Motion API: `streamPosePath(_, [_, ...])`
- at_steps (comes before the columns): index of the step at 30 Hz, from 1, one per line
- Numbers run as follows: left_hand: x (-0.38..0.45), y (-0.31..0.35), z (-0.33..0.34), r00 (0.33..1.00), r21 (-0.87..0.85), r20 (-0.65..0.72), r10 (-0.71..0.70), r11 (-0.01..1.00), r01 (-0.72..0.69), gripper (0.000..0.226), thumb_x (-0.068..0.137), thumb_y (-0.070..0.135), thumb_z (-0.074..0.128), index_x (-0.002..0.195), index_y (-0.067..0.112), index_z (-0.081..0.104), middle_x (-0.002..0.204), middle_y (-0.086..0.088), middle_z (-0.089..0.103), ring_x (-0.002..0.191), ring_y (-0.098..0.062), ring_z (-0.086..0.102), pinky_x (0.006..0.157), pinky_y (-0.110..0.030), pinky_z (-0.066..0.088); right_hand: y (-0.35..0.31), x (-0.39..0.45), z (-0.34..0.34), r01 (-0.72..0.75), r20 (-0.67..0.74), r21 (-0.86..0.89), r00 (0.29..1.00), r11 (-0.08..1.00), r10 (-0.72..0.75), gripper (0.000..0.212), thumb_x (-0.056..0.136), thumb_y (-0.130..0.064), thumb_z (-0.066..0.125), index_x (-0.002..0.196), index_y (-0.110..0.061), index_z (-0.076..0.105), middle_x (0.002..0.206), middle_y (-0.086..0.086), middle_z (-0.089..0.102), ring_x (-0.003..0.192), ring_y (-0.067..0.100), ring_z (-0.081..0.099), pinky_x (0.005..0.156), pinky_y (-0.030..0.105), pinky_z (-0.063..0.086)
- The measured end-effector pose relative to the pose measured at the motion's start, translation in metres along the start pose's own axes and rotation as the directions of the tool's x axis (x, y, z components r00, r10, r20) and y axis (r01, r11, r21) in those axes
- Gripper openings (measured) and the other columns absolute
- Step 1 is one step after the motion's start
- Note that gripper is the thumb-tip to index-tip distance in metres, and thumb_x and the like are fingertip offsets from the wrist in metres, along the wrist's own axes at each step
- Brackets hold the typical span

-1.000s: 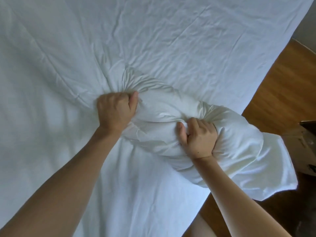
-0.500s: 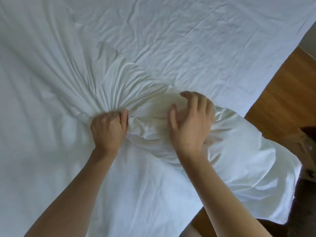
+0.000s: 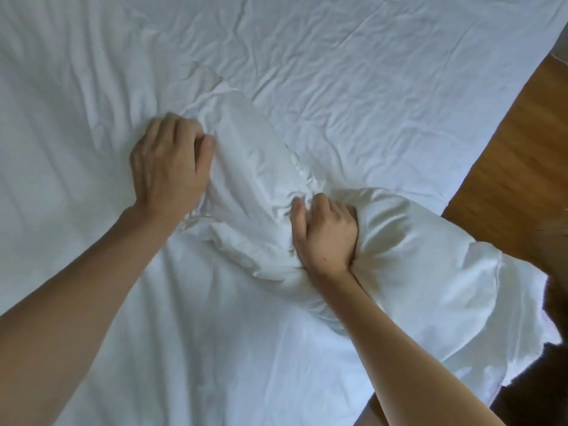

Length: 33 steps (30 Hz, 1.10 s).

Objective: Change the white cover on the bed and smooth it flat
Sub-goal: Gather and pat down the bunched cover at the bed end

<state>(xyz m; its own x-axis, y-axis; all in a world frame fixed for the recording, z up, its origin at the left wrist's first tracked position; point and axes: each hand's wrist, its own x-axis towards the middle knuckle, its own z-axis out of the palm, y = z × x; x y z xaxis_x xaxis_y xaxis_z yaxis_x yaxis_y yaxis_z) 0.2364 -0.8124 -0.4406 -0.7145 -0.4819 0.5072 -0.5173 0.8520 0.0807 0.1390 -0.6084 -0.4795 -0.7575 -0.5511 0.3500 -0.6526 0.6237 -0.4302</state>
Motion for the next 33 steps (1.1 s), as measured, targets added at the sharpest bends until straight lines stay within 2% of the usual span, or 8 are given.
streamPosePath(2, [0.042,-0.009,0.009,0.989,0.041,0.13,0.076,0.996,-0.082,0.034,0.095,0.033,0.044,0.107,0.004,0.059,0.11,-0.021,0.059,0.099,-0.038,0.053,0.083,-0.046,0.039,-0.006,-0.013,0.0,0.003,-0.032,0.039,0.999,0.999,-0.002,0.035,0.09,-0.029,0.05,0.06,-0.011,0.047,0.053,0.007,0.05,0.052,0.029,0.05,0.061,0.035,0.031])
streamPosePath(4, [0.074,-0.009,0.021,0.876,-0.071,0.415,0.244,0.969,-0.236,0.059,0.09,0.049,0.03,0.123,0.008,0.057,0.132,-0.018,0.052,0.121,-0.036,0.045,0.101,-0.046,0.032,-0.019,-0.033,-0.001,0.005,-0.06,0.052,0.998,0.999,-0.002,0.036,0.09,-0.028,0.051,0.059,-0.011,0.047,0.053,0.007,0.048,0.053,0.027,0.048,0.062,0.034,0.032])
streamPosePath(8, [0.063,-0.009,0.036,0.651,-0.078,0.681,0.334,0.918,-0.389,0.075,0.096,0.061,0.013,0.105,0.012,0.069,0.111,-0.016,0.064,0.109,-0.035,0.054,0.092,-0.04,0.037,-0.056,-0.08,0.004,-0.024,-0.116,0.055,0.993,0.998,0.031,0.047,0.099,-0.03,0.043,0.056,-0.012,0.044,0.052,0.007,0.045,0.056,0.023,0.041,0.061,0.033,0.032])
streamPosePath(15, [-0.034,-0.047,-0.007,0.914,-0.013,0.386,0.12,0.992,-0.125,0.064,0.099,0.039,0.034,0.061,-0.002,0.065,0.058,-0.027,0.059,0.055,-0.039,0.055,0.064,-0.04,0.033,-0.099,-0.136,-0.004,0.009,-0.066,0.056,0.998,0.998,-0.005,0.051,0.098,-0.035,0.049,0.054,-0.011,0.041,0.052,0.007,0.044,0.054,0.025,0.04,0.059,0.033,0.032])
streamPosePath(23, [-0.113,-0.075,-0.049,0.978,0.063,0.21,0.015,0.998,-0.029,0.061,0.1,0.031,0.043,0.047,0.003,0.055,0.04,-0.014,0.046,0.04,-0.025,0.038,0.056,-0.031,0.026,-0.162,-0.164,-0.059,-0.181,0.066,0.208,0.983,0.961,0.171,0.02,0.086,-0.016,0.056,0.066,-0.012,0.056,0.065,-0.001,0.054,0.058,0.02,0.051,0.054,0.032,0.041])
streamPosePath(27, [-0.148,-0.089,-0.066,0.99,0.084,0.143,0.003,0.996,-0.016,0.068,0.104,0.034,0.032,0.047,0.002,0.055,0.041,-0.013,0.046,0.04,-0.027,0.041,0.055,-0.031,0.023,-0.161,-0.122,-0.086,-0.146,0.025,0.195,0.989,0.97,0.144,0.023,0.082,-0.026,0.058,0.098,-0.012,0.066,0.099,0.003,0.064,0.093,0.024,0.054,0.083,0.031,0.037])
streamPosePath(30, [-0.171,-0.098,-0.081,0.989,0.103,0.144,-0.041,0.994,0.026,0.068,0.104,0.036,0.03,0.049,0.003,0.052,0.043,-0.013,0.047,0.042,-0.027,0.041,0.056,-0.033,0.023,-0.144,-0.092,-0.074,-0.064,0.342,-0.131,0.934,0.989,0.105,0.045,0.09,-0.047,0.049,0.123,-0.017,0.055,0.114,0.003,0.061,0.108,0.028,0.052,0.095,0.037,0.032])
streamPosePath(33, [-0.186,-0.099,-0.091,0.991,0.133,0.118,-0.061,0.99,0.045,0.064,0.104,0.031,0.034,0.049,0.003,0.05,0.043,-0.013,0.046,0.042,-0.026,0.039,0.055,-0.033,0.027,-0.129,-0.09,-0.065,-0.041,0.538,-0.192,0.831,0.981,0.14,0.065,0.091,-0.068,0.032,0.126,-0.017,0.051,0.119,0.007,0.059,0.111,0.032,0.052,0.097,0.043,0.033])
